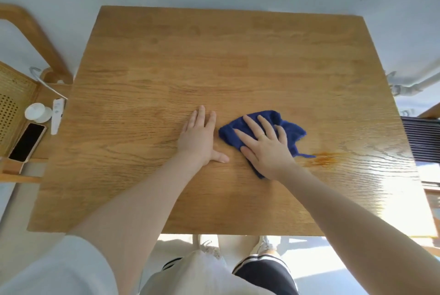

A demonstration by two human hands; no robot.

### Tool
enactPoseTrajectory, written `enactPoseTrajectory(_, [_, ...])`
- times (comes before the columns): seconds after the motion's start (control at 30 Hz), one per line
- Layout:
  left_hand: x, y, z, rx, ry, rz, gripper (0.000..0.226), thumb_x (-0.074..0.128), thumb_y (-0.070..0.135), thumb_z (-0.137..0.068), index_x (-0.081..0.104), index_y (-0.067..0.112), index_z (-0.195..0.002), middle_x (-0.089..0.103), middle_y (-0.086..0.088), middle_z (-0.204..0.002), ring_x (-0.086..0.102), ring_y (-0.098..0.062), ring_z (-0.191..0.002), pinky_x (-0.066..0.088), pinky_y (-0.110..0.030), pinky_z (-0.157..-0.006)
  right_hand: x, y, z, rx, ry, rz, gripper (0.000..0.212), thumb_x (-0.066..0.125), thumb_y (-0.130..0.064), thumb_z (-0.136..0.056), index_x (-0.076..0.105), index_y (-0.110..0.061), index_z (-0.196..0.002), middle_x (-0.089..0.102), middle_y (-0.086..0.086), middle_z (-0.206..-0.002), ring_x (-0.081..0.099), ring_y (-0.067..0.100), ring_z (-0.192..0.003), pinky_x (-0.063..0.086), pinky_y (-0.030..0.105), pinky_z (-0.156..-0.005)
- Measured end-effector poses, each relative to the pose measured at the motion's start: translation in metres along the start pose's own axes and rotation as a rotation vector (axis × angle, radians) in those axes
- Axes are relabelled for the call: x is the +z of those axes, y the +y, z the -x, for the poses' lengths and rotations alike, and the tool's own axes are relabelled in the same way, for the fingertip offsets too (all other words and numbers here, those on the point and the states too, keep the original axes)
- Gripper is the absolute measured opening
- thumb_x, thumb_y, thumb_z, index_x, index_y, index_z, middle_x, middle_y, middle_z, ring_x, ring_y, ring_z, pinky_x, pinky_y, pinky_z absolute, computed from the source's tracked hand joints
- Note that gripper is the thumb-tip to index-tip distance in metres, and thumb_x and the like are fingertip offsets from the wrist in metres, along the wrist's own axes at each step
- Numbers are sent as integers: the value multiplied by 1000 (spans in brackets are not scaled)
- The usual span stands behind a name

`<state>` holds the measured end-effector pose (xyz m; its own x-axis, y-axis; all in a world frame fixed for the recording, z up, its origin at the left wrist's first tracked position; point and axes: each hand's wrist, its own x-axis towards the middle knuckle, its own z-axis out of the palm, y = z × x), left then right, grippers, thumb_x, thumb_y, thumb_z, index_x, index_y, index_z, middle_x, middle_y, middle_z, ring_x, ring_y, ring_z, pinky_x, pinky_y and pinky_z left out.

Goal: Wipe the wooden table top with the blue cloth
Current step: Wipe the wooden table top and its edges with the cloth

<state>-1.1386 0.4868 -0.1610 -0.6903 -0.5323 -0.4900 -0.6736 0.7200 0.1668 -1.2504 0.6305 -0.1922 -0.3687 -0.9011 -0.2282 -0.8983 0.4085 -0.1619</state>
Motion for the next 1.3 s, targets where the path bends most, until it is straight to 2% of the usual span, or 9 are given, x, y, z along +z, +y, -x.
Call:
enactPoseTrajectory(0.07, [0,0,-1,-1,-4,4,123,72,59,-65,-10,21,-149,-22,-6,-155,-13,-22,-145,3,-36,-117,-5,12,-13,-16,-14,9,60,6,-55,-87,27,-42,-141,10,-7,-156,6,27,-143,11,55,-108])
enactPoseTrajectory(0.2, [0,1,-5,-5,-33,-4,125,73,58,-65,-13,21,-149,-25,-6,-154,-15,-22,-144,2,-36,-117,-18,38,-66,236,73,-44,45,23,-47,-97,23,-43,-141,7,-7,-157,1,24,-143,7,52,-111])
enactPoseTrajectory(0.3, [-1,3,-5,-15,-49,-11,128,74,59,-64,-14,22,-149,-26,-6,-154,-14,-22,-144,3,-36,-117,-25,44,-87,356,87,-132,43,24,-46,-98,24,-43,-141,6,-5,-157,-1,25,-143,4,53,-111])
enactPoseTrajectory(0.47, [-3,3,2,-50,-59,-3,127,75,58,-63,-12,24,-149,-25,-2,-155,-14,-20,-144,8,-37,-117,-3,18,-21,120,96,-69,45,27,-48,-95,32,-40,-139,16,-2,-155,10,29,-142,12,55,-108])
enactPoseTrajectory(0.6, [-6,10,2,-82,-79,-120,125,70,62,-66,-16,20,-148,-25,-9,-154,-13,-24,-145,-5,-41,-116,2,30,13,-123,41,-19,45,28,-47,-90,45,-38,-130,37,1,-147,34,35,-134,29,59,-98])
enactPoseTrajectory(0.8, [-12,43,4,-101,41,-49,104,67,54,-76,2,20,-150,8,-7,-156,11,-27,-142,12,-43,-114,-25,71,-68,117,59,-91,44,24,-48,-97,24,-45,-141,7,-7,-157,0,24,-143,6,52,-110])
enactPoseTrajectory(0.97, [-4,89,12,92,59,-65,115,67,59,-72,-1,7,-149,-22,-5,-156,-20,-21,-143,-6,-39,-115,-21,87,-28,23,21,-67,48,23,-54,-94,25,-43,-141,7,-8,-157,0,23,-143,6,52,-110])
enactPoseTrajectory(1.13, [13,119,6,45,-49,-7,132,71,62,-65,-14,2,-146,-29,-12,-152,-20,-24,-143,-4,-37,-117,-21,120,2,-249,-42,-42,69,8,-63,-79,30,-40,-140,12,-10,-155,7,22,-143,10,51,-108])
enactPoseTrajectory(1.3, [23,120,8,13,-26,-9,135,73,61,-62,-18,5,-146,-31,-11,-151,-19,-22,-143,-8,-32,-114,-35,149,-69,0,56,-36,49,29,-53,-93,24,-44,-141,10,-7,-156,5,22,-143,9,52,-109])
